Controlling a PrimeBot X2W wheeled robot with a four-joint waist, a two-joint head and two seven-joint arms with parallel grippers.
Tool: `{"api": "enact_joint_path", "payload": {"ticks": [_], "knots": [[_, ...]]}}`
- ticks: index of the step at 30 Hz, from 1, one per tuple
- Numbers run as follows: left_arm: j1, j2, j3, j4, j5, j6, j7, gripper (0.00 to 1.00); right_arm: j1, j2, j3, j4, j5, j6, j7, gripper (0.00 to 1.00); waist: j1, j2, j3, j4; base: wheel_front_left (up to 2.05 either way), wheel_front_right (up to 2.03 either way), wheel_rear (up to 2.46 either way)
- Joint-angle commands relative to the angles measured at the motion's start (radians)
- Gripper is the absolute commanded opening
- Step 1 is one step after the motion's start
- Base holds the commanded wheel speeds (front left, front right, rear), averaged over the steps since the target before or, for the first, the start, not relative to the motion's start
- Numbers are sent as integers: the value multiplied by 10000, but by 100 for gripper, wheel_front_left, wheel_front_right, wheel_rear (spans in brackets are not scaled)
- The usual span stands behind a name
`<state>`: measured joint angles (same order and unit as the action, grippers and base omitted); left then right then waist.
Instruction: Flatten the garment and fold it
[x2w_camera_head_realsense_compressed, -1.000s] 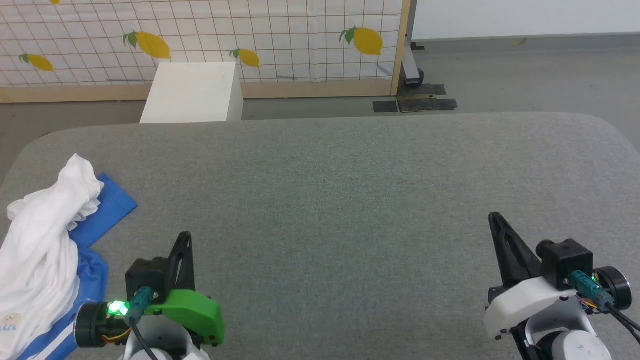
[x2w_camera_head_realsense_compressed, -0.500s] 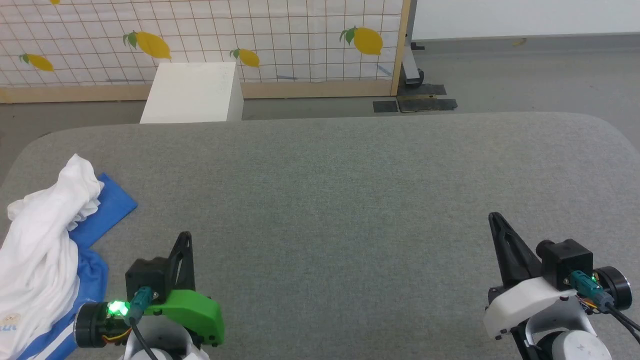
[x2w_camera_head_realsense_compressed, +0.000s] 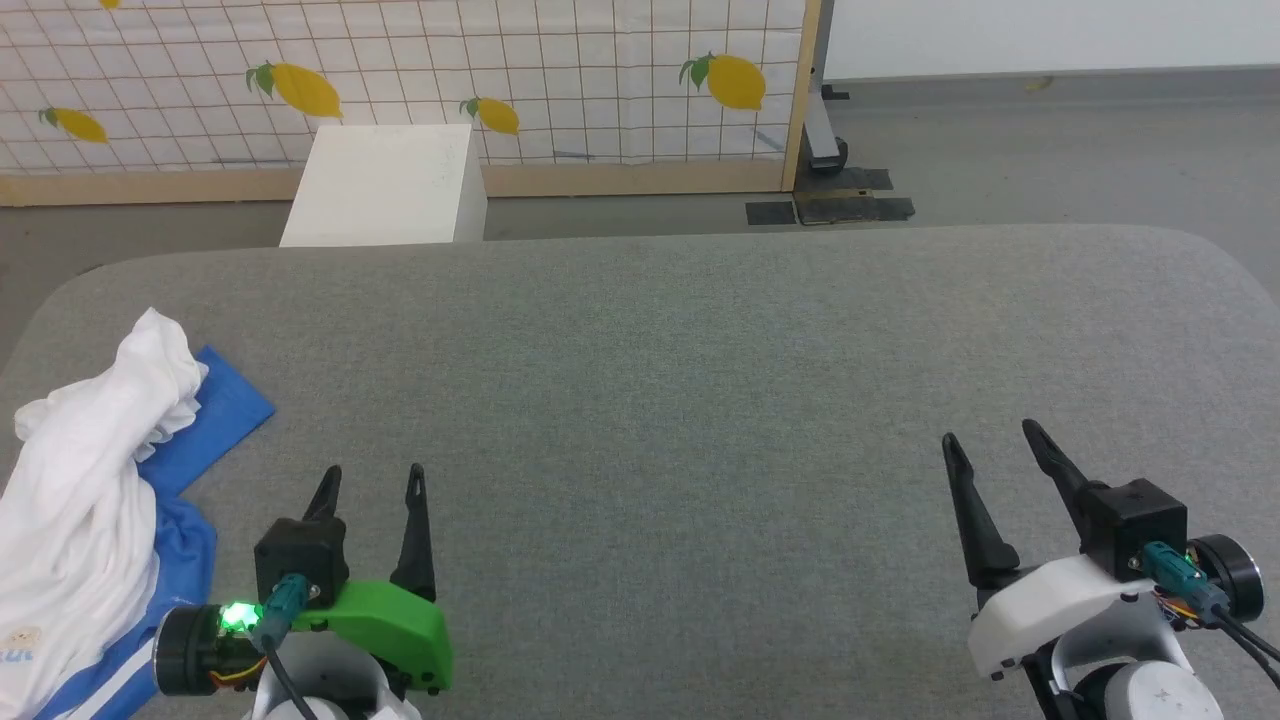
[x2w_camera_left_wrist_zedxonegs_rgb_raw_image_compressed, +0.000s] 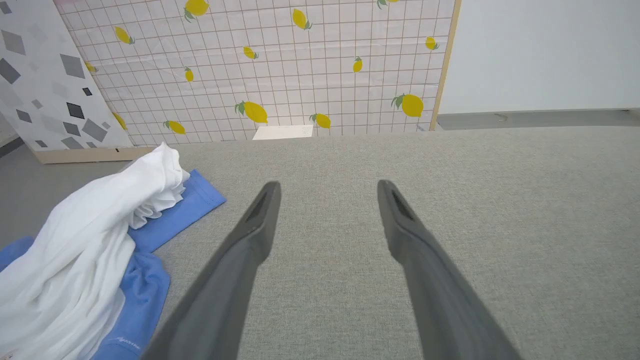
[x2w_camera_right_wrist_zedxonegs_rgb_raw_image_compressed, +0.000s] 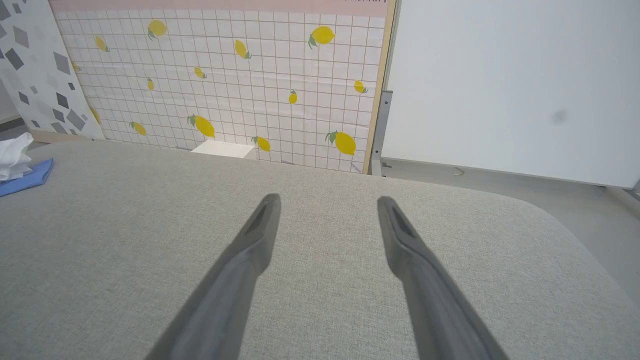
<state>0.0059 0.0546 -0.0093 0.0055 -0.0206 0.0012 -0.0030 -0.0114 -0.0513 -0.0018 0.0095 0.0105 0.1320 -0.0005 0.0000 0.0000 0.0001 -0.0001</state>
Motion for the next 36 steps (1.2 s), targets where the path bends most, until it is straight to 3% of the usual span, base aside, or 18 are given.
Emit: {"api": "enact_joint_path", "payload": {"ticks": [1, 20, 36], "knots": [[5, -2, -46, 63, -66, 76, -92, 100, 63, 0, -42, 78, 146, -1, -106, 100, 0, 0, 1, -1, 0, 0, 0], [-25, -8, -285, 359, -367, 408, -487, 100, 142, 2, -339, 494, 454, -3, -501, 100, 0, 0, -18, 160, 0, 0, 0], [121, -11, -166, 432, -555, 679, -819, 100, 211, 3, -328, 830, 564, -4, -835, 100, 0, 0, -117, 1188, 0, 0, 0]]}}
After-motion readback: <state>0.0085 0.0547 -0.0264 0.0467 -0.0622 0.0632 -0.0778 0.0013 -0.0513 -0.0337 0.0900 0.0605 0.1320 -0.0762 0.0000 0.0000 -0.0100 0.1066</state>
